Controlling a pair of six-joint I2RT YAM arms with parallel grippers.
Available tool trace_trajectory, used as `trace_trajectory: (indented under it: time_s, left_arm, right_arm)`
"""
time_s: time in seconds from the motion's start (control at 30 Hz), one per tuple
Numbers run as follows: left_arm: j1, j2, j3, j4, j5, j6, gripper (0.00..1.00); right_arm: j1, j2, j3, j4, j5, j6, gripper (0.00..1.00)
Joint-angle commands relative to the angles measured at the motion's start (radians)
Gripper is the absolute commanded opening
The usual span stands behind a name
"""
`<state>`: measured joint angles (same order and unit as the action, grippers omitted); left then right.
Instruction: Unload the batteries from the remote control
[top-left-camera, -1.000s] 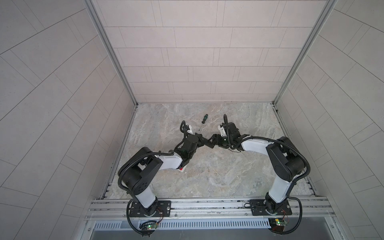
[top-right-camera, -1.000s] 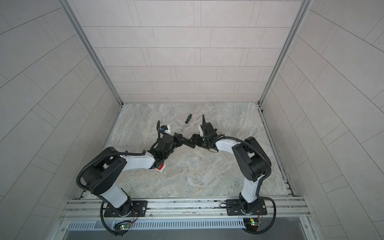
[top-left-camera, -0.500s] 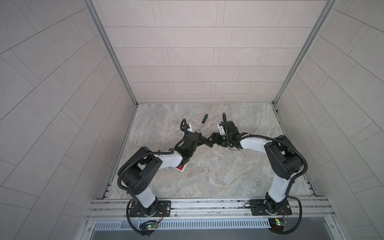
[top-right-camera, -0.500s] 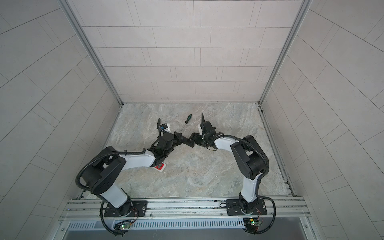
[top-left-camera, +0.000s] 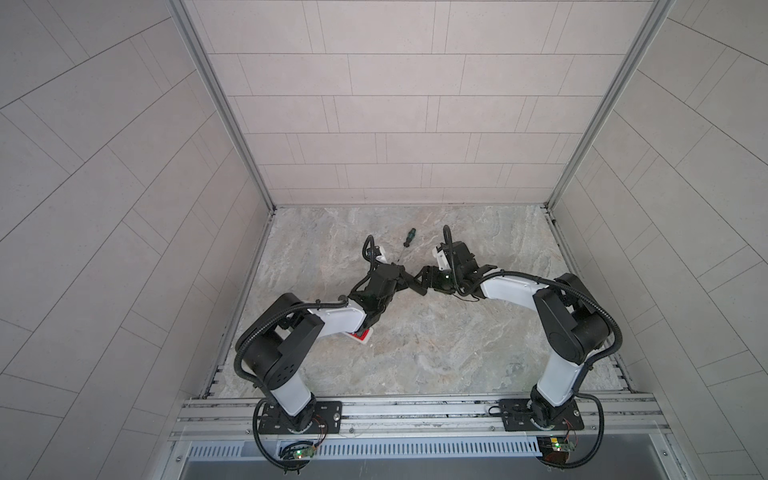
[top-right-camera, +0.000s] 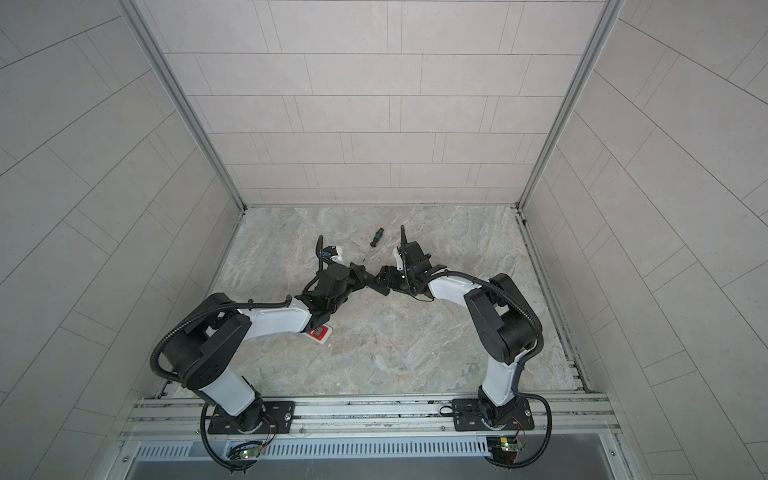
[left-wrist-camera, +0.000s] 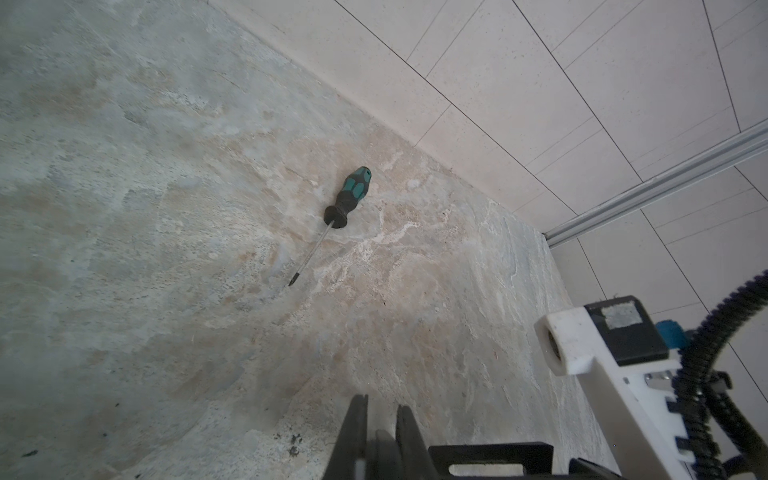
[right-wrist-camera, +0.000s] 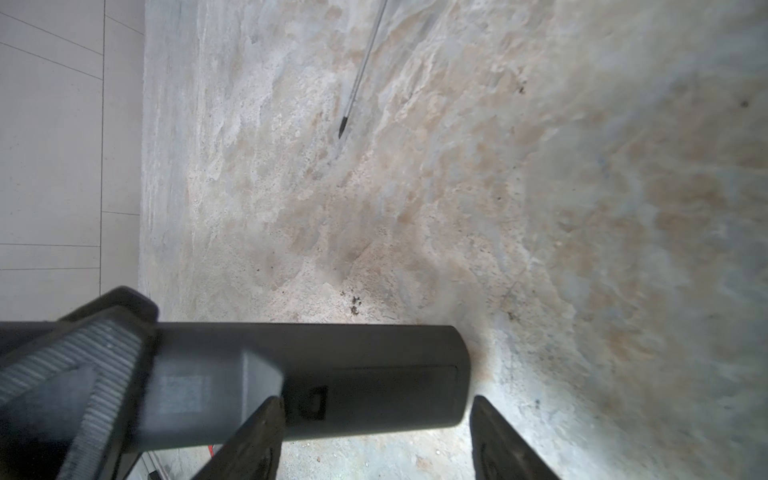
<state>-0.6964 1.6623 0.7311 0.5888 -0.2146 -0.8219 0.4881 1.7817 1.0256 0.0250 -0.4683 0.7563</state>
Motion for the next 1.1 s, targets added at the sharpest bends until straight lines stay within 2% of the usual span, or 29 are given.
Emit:
trace_trajectory:
  time_s: [0.0,0.17,0.53,1.07]
  left_arm:
    - [-0.005,0.022,-0.011,-0.133,0.012,0.044,0.0]
    - [-0.005,0.021,-0.009,-0.141,0.013,0.043,0.0]
    - [0.0,0.015,-0.01,-0.164,0.009,0.047,0.0]
    - [0.0,0.02,-0.001,-0.173,0.017,0.046,0.0]
  right_arm:
    - [0.01,-0.033,0.003,-0.023,-0.002,-0.013,0.72]
    - [0.009,-0.014,0.007,-0.027,0.013,-0.016,0.72]
    - [-0.03,-0.076,-0.051,0.019,0.036,-0.008,0.72]
    - [-0.025,-0.004,-0.022,0.022,0.01,0.002,0.71]
